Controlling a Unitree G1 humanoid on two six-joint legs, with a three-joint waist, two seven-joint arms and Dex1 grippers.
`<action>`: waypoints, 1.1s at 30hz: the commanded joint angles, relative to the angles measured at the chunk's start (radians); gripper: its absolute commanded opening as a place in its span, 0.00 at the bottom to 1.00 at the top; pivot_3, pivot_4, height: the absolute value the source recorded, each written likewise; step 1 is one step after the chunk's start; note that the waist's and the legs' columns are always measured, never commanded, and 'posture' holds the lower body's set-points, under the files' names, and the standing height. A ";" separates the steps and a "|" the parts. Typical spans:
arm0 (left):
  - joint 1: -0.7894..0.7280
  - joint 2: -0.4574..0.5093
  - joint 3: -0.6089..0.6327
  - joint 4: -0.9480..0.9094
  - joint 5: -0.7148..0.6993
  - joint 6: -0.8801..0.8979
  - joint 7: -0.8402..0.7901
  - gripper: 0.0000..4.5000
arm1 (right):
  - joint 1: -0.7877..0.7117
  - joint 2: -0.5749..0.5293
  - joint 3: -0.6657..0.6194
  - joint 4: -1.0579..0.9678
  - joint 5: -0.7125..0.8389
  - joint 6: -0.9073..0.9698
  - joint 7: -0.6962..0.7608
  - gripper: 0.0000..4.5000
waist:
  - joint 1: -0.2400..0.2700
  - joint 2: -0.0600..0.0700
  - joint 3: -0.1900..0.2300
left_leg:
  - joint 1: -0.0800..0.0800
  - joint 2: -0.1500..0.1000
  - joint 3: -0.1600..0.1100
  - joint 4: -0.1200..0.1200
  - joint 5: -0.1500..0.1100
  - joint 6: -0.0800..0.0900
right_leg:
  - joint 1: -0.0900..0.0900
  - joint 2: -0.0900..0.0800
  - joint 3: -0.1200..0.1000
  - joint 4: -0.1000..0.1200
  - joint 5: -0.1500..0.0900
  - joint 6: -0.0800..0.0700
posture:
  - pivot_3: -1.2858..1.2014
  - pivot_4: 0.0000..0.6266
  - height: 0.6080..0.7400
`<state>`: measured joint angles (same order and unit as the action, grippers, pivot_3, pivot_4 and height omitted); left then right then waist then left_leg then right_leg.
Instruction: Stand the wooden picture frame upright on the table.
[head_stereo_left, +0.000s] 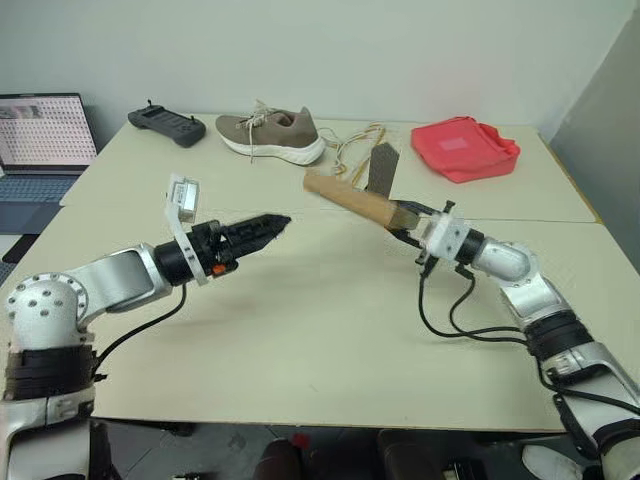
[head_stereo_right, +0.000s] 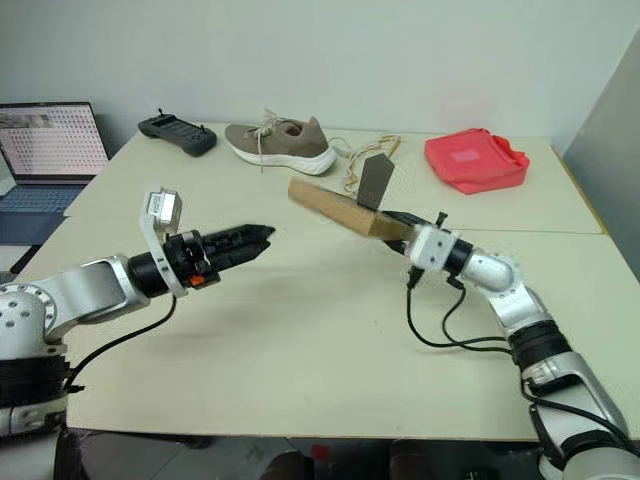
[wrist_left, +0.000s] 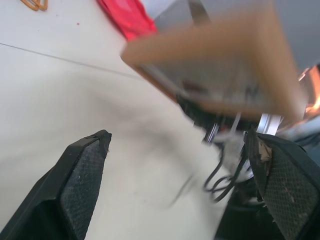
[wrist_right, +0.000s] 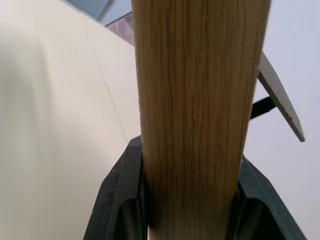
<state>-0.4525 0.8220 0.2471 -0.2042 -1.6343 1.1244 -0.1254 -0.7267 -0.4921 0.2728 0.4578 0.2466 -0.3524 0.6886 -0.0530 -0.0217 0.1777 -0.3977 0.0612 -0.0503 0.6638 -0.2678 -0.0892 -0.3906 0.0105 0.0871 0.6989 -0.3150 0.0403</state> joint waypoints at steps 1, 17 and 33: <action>0.023 0.041 -0.040 -0.248 0.245 -0.091 -0.080 1.00 | -0.050 0.048 -0.129 -0.064 0.237 0.379 0.065 0.29 | 0.009 0.001 0.000 | 0.000 -0.001 0.001 0.000 0.000 0.000 | 0.000 0.000 -0.001 0.000 0.000 0.000 | 0.52 0.24 1.00; 0.180 -0.071 -0.155 -0.368 0.703 -0.324 -0.236 1.00 | 0.010 0.240 -0.284 0.088 0.285 0.672 0.130 0.29 | 0.020 0.003 0.002 | -0.001 0.000 0.006 -0.002 -0.003 0.005 | -0.004 0.003 0.000 -0.001 0.000 0.000 | 0.52 0.24 1.00; 0.030 -0.066 -0.179 -0.137 0.827 -0.328 -0.504 1.00 | 0.247 -0.060 -0.258 -0.197 0.120 0.664 0.314 1.00 | 0.022 0.003 0.002 | -0.001 0.000 0.007 -0.002 -0.003 0.005 | -0.003 0.004 0.000 -0.001 0.000 0.000 | 0.52 0.24 1.00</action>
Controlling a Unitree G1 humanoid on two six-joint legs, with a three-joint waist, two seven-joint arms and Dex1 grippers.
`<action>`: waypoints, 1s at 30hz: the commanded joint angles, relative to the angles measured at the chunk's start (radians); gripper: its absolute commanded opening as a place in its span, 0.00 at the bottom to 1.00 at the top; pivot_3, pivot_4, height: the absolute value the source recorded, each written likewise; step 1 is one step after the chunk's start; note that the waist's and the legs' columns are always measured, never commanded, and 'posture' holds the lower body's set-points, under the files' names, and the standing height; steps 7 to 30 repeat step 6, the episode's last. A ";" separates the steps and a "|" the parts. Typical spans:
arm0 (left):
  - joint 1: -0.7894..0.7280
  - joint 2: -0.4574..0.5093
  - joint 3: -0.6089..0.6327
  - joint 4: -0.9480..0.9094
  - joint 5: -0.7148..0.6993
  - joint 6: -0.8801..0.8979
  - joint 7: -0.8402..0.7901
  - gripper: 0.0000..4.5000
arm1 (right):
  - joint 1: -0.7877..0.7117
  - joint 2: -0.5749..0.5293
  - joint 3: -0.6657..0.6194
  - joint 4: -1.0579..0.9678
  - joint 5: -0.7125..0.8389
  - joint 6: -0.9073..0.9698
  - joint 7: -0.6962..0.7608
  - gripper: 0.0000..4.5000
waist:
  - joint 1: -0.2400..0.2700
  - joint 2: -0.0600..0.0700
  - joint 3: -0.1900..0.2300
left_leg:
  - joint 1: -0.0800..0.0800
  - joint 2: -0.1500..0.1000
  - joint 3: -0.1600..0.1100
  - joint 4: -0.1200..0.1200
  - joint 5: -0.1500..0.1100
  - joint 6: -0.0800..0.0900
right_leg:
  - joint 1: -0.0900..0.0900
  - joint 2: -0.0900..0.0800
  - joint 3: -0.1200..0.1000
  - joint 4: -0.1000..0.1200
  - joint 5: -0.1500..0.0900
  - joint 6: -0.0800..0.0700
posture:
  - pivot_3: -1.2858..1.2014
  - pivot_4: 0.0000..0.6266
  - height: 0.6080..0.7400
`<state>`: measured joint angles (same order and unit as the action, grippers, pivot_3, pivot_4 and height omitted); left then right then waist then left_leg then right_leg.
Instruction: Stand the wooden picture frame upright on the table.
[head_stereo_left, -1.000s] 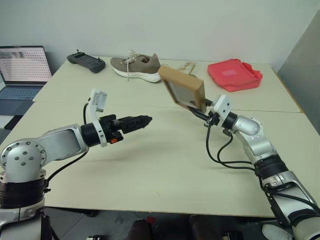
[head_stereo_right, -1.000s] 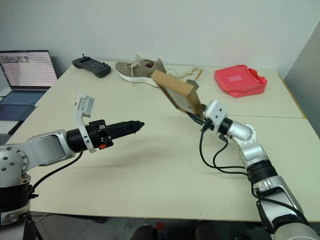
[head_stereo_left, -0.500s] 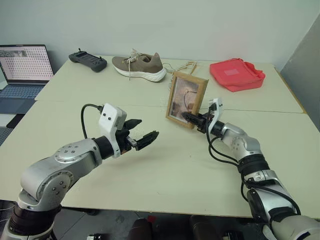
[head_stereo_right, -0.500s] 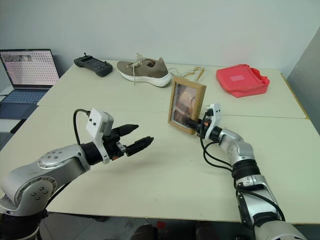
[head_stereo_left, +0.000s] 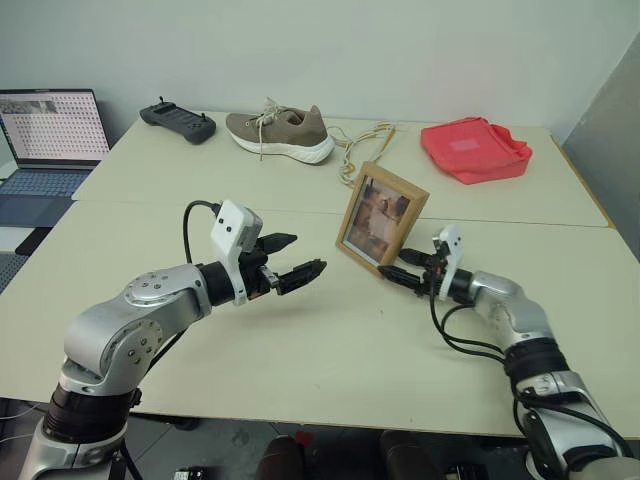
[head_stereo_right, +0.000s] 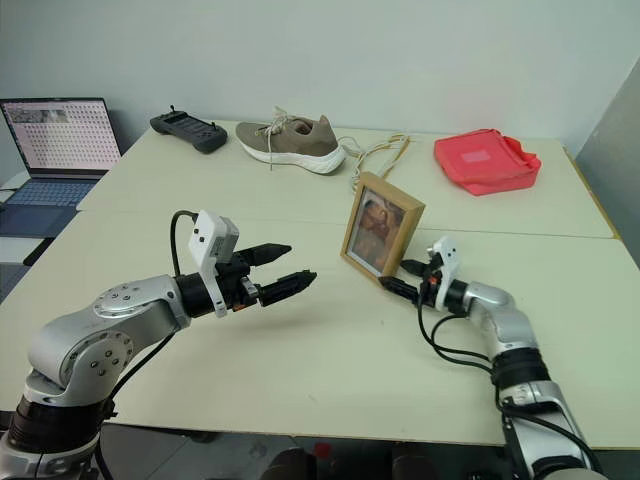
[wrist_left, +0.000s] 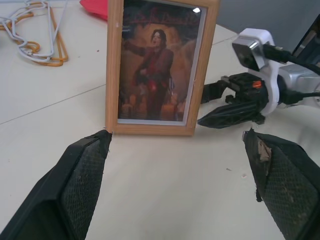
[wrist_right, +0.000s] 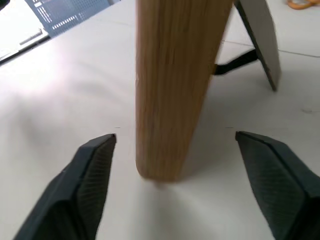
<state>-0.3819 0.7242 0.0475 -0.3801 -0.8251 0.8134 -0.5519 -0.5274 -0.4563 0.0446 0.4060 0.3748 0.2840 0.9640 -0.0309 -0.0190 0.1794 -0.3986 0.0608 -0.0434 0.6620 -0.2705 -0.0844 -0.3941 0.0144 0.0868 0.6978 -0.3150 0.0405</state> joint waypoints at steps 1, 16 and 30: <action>-0.047 0.041 0.021 0.054 0.026 -0.018 -0.097 1.00 | 0.066 -0.122 -0.034 -0.182 -0.005 0.043 0.042 1.00 | 0.000 0.000 0.000 | 0.000 0.000 0.000 0.000 0.000 0.000 | 0.000 0.000 0.000 0.000 0.000 0.000 | 0.52 0.24 1.00; -0.154 0.125 -0.016 0.299 0.176 -0.121 -0.261 1.00 | 0.117 -0.258 -0.156 -0.517 0.180 0.291 0.032 1.00 | -0.006 0.002 0.001 | 0.001 0.000 0.000 0.000 0.000 0.000 | 0.000 0.002 0.001 0.001 0.000 0.000 | 0.52 0.24 1.00; -0.154 0.125 -0.016 0.299 0.176 -0.121 -0.261 1.00 | 0.117 -0.258 -0.156 -0.517 0.180 0.291 0.032 1.00 | -0.006 0.002 0.001 | 0.001 0.000 0.000 0.000 0.000 0.000 | 0.000 0.002 0.001 0.001 0.000 0.000 | 0.52 0.24 1.00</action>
